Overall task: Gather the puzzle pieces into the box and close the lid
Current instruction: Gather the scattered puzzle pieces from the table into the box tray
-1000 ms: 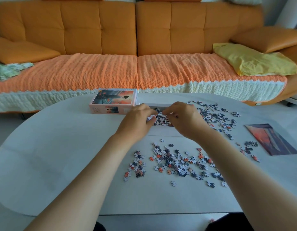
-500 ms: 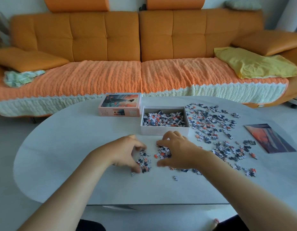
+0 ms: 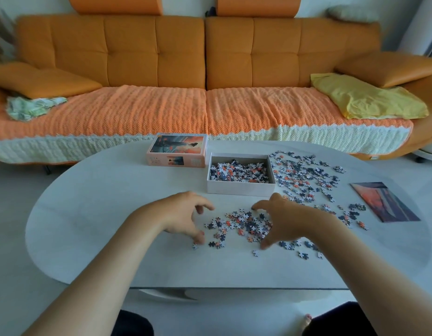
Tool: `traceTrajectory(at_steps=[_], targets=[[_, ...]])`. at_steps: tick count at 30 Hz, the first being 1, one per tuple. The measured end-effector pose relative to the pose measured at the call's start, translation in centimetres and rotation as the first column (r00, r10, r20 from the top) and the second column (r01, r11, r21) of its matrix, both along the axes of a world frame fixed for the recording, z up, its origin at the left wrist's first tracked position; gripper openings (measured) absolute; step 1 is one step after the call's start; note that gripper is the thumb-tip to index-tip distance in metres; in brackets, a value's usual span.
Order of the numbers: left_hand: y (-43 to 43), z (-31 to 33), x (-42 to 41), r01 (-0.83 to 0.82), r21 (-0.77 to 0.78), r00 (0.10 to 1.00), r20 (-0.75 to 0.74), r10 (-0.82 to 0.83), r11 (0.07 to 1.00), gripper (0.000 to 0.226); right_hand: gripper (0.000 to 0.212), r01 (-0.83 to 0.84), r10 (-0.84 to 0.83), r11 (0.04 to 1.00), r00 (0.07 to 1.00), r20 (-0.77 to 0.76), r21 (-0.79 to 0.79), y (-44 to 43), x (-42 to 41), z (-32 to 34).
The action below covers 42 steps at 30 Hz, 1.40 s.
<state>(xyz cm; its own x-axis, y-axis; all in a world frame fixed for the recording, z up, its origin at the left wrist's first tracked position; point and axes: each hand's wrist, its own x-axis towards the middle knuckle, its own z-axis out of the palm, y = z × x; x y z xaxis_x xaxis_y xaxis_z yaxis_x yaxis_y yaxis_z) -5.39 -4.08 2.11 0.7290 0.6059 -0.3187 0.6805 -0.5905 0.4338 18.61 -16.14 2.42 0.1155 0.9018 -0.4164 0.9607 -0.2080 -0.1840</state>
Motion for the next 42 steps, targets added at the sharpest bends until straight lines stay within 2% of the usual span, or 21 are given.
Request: traceTrajectory(at_steps=[2, 3, 5, 7, 9, 11, 14, 16, 18, 22, 25, 28, 34, 37, 40, 42], targets=[[-0.3, -0.3, -0.6, 0.021, -0.02, 0.997, -0.074, -0.022, 1.0, 0.082, 0.095, 0.008, -0.007, 1.0, 0.999, -0.052, 0.025, 0.1, -0.1, -0.4], [-0.4, -0.7, -0.5, 0.017, -0.018, 0.998, -0.062, -0.018, 1.0, 0.08, 0.089, 0.022, -0.017, 0.998, 0.996, -0.086, 0.061, 0.3, -0.3, -0.5], [-0.5, -1.4, 0.0, -0.034, -0.037, 0.999, 0.035, 0.035, 0.999, 0.069, 0.079, 0.052, -0.034, 0.992, 0.989, -0.145, 0.116, 0.8, -0.6, -0.5], [-0.6, -1.7, 0.7, -0.095, -0.12, 0.982, 0.151, 0.112, 0.988, 0.06, 0.076, 0.071, -0.043, 0.985, 0.984, -0.174, 0.158, 1.1, -1.1, -0.7], [-0.8, -1.9, 1.4, -0.118, -0.143, 0.965, 0.215, 0.147, 0.983, 0.056, 0.077, 0.083, -0.044, 0.977, 0.98, -0.196, 0.198, 1.4, -1.4, -0.8], [-1.0, -1.9, 2.1, -0.104, -0.062, 0.968, 0.222, 0.116, 0.993, 0.06, 0.084, 0.083, -0.042, 0.976, 0.979, -0.2, 0.203, 1.7, -1.6, -0.8], [-1.1, -1.8, 2.8, -0.065, 0.023, 0.987, 0.148, 0.061, 0.998, 0.078, 0.1, 0.077, -0.059, 0.987, 0.99, -0.125, 0.142, 2.0, -1.6, -0.8], [-1.2, -1.8, 3.3, -0.038, 0.038, 0.995, 0.098, 0.034, 0.999, 0.081, 0.101, 0.075, -0.065, 0.989, 0.995, -0.08, 0.126, 2.1, -1.9, -1.1], [-1.3, -2.1, 3.8, -0.017, 0.061, 0.995, 0.102, 0.01, 0.998, 0.065, 0.088, 0.054, -0.039, 0.985, 0.994, -0.098, 0.161, 2.3, -2.5, -1.3], [-1.7, -2.1, 4.7, -0.009, 0.13, 0.988, 0.153, -0.011, 0.992, 0.037, 0.043, 0.041, 0.002, 0.962, 0.987, -0.159, 0.27, 3.1, -3.5, -1.4], [-1.6, -2.0, 4.9, -0.04, 0.139, 0.978, 0.206, 0.011, 0.99, 0.023, 0.025, 0.081, -0.022, 0.956, 0.978, -0.205, 0.281, 3.6, -3.6, -1.4], [-1.3, -2.2, 5.0, -0.094, 0.087, 0.968, 0.242, 0.071, 0.992, 0.012, 0.024, 0.107, -0.037, 0.951, 0.971, -0.237, 0.289, 4.0, -3.3, -1.4], [0.5, -0.7, 5.2, -0.148, -0.006, 0.922, 0.361, 0.14, 0.989, 0.01, 0.022, 0.156, -0.071, 0.948, 0.954, -0.293, 0.279, 4.9, -2.1, 0.3], [1.8, 0.1, 5.8, -0.185, 0.02, 0.876, 0.457, 0.155, 0.983, 0.006, 0.013, 0.191, -0.065, 0.906, 0.945, -0.321, 0.379, 5.7, -1.1, 1.9], [3.0, 0.4, 7.0, -0.239, 0.064, 0.806, 0.569, 0.161, 0.969, 0.004, 0.01, 0.248, -0.069, 0.772, 0.948, -0.311, 0.585, 7.0, 0.0, 2.5], [3.7, 0.2, 7.9, -0.259, 0.094, 0.789, 0.595, 0.154, 0.961, 0.005, 0.01, 0.234, -0.061, 0.712, 0.96, -0.275, 0.662, 7.9, 0.5, 1.9]])
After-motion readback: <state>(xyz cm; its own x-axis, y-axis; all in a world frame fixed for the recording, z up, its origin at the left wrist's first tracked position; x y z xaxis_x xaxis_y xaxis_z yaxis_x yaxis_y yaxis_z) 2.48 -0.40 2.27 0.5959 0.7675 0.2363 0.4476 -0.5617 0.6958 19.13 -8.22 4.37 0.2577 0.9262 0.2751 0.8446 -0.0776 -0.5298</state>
